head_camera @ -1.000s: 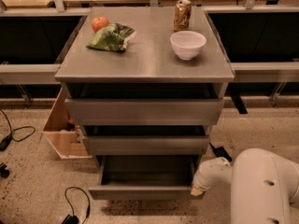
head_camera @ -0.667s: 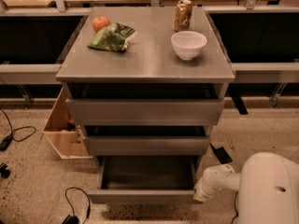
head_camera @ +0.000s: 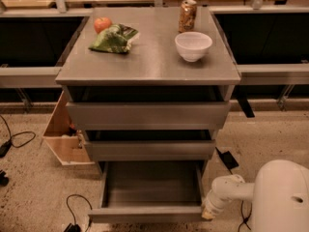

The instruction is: Open bottom drawer

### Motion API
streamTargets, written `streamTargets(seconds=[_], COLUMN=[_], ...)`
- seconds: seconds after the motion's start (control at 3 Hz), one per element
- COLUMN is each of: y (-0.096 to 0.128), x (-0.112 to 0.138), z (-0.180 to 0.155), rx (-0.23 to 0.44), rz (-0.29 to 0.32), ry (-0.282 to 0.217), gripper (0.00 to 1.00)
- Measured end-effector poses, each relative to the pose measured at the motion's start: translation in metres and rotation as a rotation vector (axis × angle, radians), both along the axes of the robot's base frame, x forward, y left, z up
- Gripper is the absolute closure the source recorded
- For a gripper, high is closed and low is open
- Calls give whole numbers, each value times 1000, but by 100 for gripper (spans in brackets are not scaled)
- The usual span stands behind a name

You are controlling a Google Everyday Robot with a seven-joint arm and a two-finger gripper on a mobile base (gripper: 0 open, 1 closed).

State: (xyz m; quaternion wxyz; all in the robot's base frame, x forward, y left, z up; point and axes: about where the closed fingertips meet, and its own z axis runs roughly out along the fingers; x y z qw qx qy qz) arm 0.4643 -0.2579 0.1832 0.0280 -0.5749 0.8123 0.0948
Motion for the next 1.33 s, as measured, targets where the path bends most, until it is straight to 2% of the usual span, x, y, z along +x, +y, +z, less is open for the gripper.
streamTargets(seconds=[0.33,0.67,1.0,1.33], y=[2,1,2,2], x=[2,-11,-10,-10], z=[4,3,4,4], rx=[0,8,8,8], rz=[0,5,5,5], ry=[0,30,30,30], gripper=[100,100,76,45])
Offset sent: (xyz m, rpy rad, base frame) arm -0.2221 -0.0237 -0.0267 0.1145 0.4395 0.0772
